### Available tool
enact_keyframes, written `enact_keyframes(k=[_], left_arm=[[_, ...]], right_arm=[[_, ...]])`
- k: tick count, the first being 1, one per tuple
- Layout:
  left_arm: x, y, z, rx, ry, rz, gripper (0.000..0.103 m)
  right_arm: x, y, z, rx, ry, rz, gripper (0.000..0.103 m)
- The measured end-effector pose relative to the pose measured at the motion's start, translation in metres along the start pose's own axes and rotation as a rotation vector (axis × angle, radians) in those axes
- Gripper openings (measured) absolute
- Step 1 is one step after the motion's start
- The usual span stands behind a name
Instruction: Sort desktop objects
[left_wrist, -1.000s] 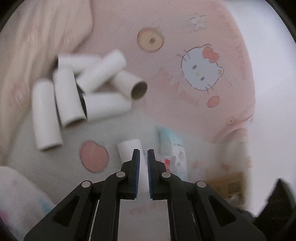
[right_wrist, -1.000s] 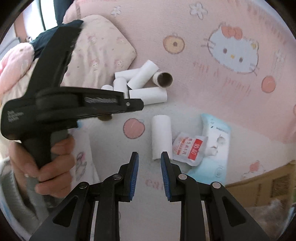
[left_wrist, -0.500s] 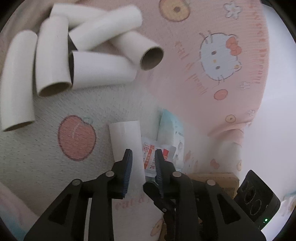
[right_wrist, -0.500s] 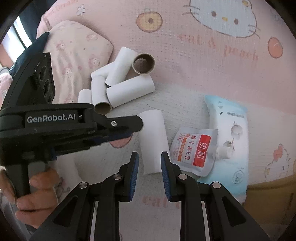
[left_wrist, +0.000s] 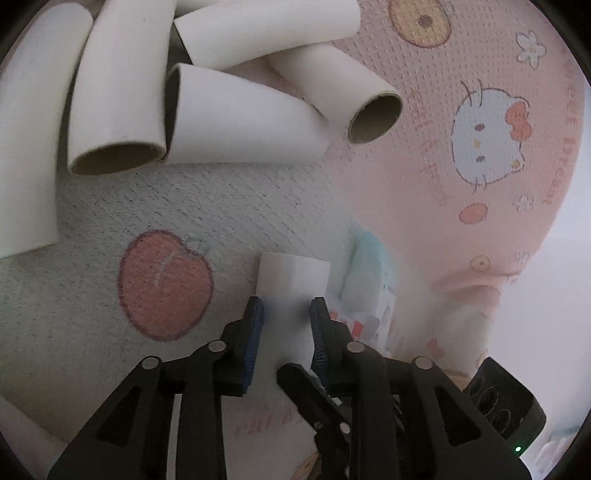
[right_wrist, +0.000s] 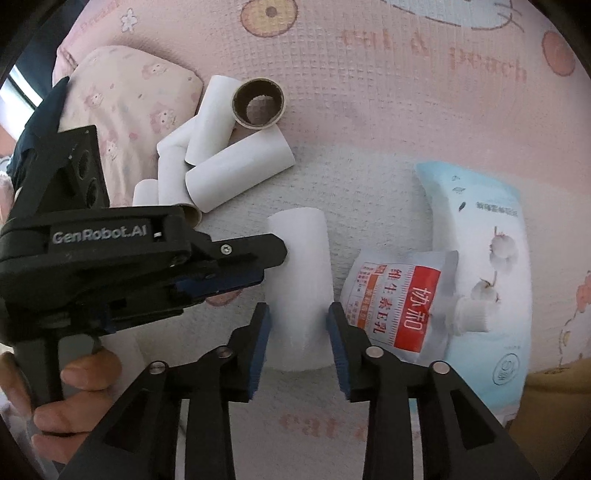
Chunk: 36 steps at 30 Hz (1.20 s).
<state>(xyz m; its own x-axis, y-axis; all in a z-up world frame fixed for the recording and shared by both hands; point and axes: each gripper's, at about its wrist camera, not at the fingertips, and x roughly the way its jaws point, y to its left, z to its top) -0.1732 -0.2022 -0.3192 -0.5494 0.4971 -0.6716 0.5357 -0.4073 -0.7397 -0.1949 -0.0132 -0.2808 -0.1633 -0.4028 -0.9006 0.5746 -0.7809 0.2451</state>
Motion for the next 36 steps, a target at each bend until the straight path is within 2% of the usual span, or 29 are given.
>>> enact_keyframes(k=[7,9,12,15,16,19,24,28,36], left_arm=[[0.004,-0.007,0.0,0.022,0.001,0.006,0.036],[0.006,-0.006,0.0,0.016,0.004,-0.009,0.04],[0.013,-0.006,0.0,0.014,0.03,0.001,0.043],[0.015,-0.002,-0.002,0.009,0.041,-0.018,0.044],[0.015,-0.002,-0.002,0.011,0.037,-0.021,0.044],[0.016,-0.001,-0.002,0.01,0.034,-0.024,0.044],[0.018,-0.002,-0.003,0.007,0.047,-0.036,0.045],[0.018,-0.012,-0.008,0.079,0.058,-0.034,0.045],[0.011,-0.03,-0.021,0.178,0.076,-0.1,0.045]], right_arm=[[0.01,-0.002,0.003,0.027,0.01,0.001,0.037],[0.011,-0.004,0.004,0.041,0.012,0.007,0.038],[0.016,-0.009,0.002,0.081,0.017,0.032,0.041],[0.031,-0.018,-0.002,0.15,0.055,0.076,0.042],[0.033,-0.02,-0.004,0.167,0.043,0.08,0.042],[0.031,-0.017,-0.008,0.156,0.009,0.058,0.041],[0.029,-0.015,-0.007,0.149,0.016,0.028,0.041],[0.022,-0.01,-0.008,0.107,0.006,-0.033,0.041],[-0.004,-0.014,-0.015,0.092,-0.027,-0.083,0.041]])
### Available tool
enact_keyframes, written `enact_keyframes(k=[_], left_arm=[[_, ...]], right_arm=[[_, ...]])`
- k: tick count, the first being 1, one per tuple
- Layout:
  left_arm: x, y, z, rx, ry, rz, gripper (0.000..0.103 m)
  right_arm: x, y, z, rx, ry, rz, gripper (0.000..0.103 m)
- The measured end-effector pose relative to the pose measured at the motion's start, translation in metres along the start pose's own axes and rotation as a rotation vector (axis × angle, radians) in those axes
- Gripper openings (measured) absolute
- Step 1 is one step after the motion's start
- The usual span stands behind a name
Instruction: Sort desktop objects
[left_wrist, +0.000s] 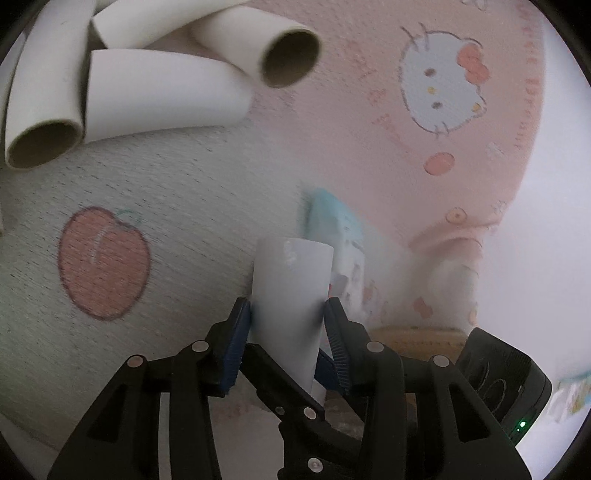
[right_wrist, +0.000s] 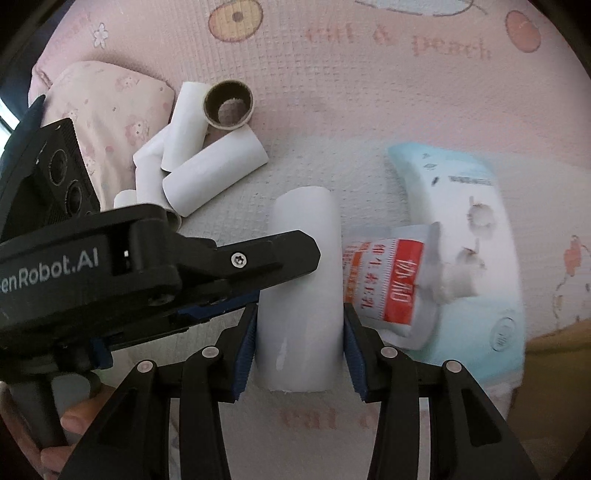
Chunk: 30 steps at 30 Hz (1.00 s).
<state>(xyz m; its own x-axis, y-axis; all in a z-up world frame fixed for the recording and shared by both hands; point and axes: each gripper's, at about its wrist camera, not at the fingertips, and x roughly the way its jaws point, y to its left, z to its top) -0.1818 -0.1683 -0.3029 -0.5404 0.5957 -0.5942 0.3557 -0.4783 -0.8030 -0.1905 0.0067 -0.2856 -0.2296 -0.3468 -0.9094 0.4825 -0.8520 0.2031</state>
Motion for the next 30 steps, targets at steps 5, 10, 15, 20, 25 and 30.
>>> enact_keyframes(k=[5,10,15,20,25,30], left_arm=[[-0.007,-0.008,-0.012,0.037,0.007,-0.045,0.045],[-0.022,-0.006,-0.026,0.018,0.02,-0.128,0.045],[-0.04,-0.021,-0.04,0.108,-0.007,-0.158,0.045],[-0.051,-0.033,-0.055,0.174,-0.04,-0.161,0.045],[-0.062,-0.031,-0.074,0.139,-0.078,-0.133,0.045],[-0.075,-0.031,-0.086,0.124,-0.088,-0.102,0.045]], right_arm=[[-0.014,0.006,-0.009,-0.013,-0.023,-0.032,0.041],[-0.028,0.032,-0.025,-0.067,-0.061,-0.069,0.041],[-0.053,0.044,-0.034,-0.111,-0.111,-0.111,0.041],[-0.066,0.047,-0.038,-0.101,-0.145,-0.124,0.041],[-0.078,0.05,-0.055,-0.096,-0.159,-0.108,0.041],[-0.078,0.053,-0.066,-0.111,-0.142,-0.057,0.041]])
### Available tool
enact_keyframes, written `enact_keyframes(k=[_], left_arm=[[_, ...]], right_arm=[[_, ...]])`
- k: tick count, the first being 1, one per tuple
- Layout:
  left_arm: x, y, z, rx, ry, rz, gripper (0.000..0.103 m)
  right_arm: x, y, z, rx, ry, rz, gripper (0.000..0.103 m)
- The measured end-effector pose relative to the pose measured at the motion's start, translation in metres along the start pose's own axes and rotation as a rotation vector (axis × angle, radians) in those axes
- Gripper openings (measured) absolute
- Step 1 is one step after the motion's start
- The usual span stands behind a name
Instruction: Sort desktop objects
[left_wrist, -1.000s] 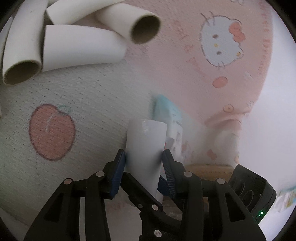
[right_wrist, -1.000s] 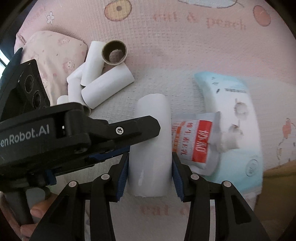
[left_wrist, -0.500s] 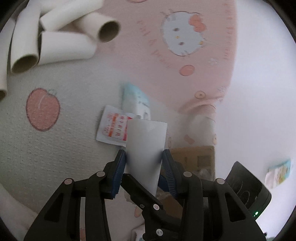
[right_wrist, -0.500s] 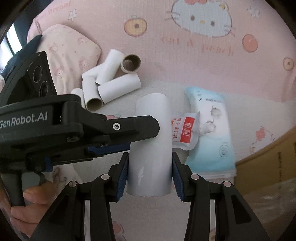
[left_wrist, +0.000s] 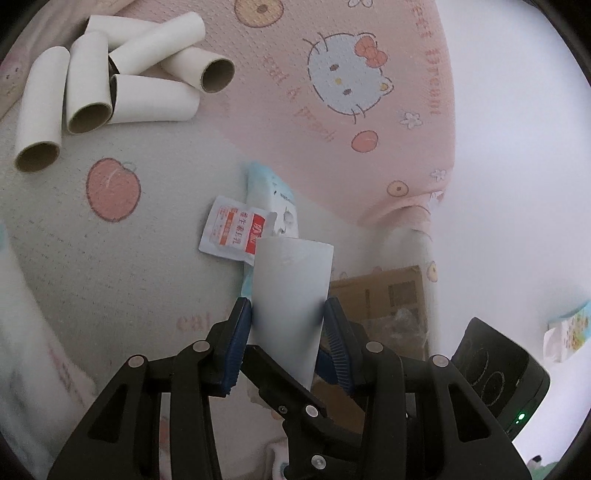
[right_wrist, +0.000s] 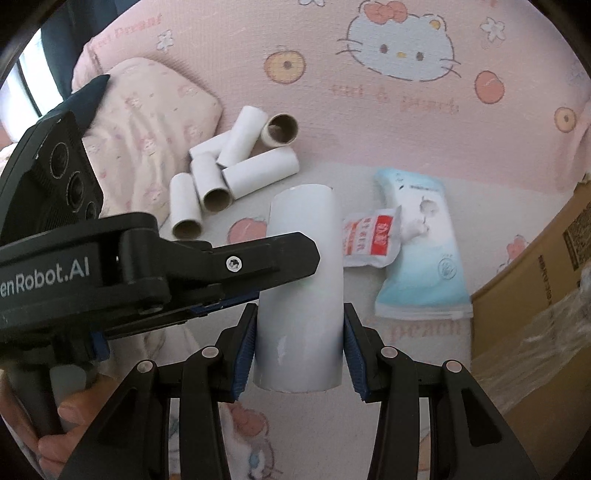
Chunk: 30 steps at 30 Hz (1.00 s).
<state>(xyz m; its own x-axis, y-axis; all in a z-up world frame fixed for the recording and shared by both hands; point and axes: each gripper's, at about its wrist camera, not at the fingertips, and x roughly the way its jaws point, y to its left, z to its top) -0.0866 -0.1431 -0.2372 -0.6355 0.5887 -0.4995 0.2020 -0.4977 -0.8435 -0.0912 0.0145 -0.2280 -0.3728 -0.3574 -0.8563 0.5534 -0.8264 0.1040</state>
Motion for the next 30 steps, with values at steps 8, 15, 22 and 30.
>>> enact_keyframes(k=[8,15,22,30], left_arm=[[-0.017,-0.03,-0.002,0.003,0.007,-0.005,0.045],[-0.021,-0.08,-0.019,0.109,0.003,0.039,0.045],[-0.011,-0.125,-0.029,0.133,0.021,0.01,0.045],[0.01,-0.169,-0.037,0.165,0.065,-0.035,0.045]], right_arm=[[-0.034,0.001,-0.006,-0.029,-0.081,0.009,0.041],[-0.07,-0.015,-0.017,0.067,-0.159,0.023,0.041],[-0.109,-0.039,-0.024,0.107,-0.24,0.004,0.042],[-0.149,-0.071,-0.032,0.191,-0.334,-0.025,0.042]])
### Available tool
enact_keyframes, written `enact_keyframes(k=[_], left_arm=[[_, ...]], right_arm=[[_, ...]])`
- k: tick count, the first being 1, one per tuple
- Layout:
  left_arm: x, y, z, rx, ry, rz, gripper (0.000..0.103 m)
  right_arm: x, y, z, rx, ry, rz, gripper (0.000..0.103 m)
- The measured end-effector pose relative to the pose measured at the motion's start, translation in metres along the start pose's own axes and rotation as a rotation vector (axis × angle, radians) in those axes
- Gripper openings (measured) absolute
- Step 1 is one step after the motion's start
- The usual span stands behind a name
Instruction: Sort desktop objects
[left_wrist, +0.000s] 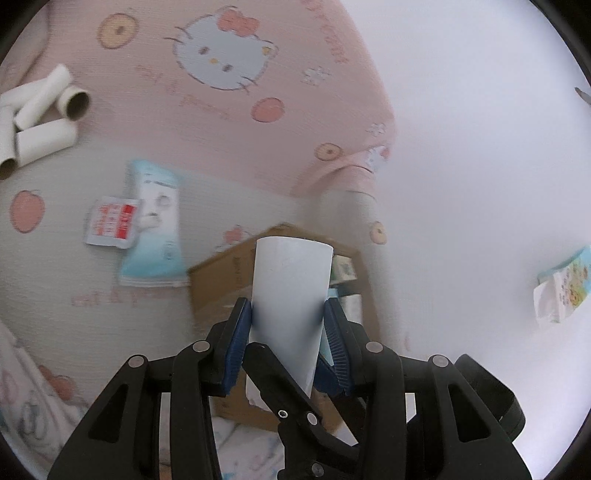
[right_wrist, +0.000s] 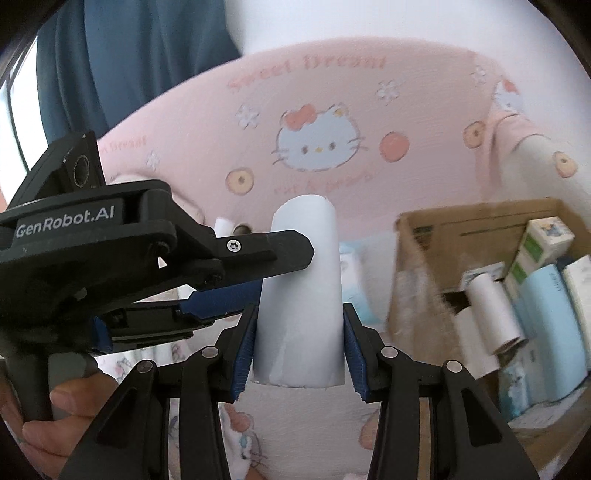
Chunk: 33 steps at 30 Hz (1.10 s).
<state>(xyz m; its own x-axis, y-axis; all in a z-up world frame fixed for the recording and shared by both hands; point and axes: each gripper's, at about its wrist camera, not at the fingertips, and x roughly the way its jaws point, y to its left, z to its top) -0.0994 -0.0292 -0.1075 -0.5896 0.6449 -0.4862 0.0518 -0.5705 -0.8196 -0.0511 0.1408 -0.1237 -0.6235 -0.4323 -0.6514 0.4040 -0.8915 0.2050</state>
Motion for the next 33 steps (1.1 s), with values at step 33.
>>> enact_keyframes(k=[33], left_arm=[[0.168,-0.119,-0.001,0.145,0.337,0.189,0.044]], right_arm=[[-0.028,-0.18,0.034,0.367,0.145,0.016,0.041]])
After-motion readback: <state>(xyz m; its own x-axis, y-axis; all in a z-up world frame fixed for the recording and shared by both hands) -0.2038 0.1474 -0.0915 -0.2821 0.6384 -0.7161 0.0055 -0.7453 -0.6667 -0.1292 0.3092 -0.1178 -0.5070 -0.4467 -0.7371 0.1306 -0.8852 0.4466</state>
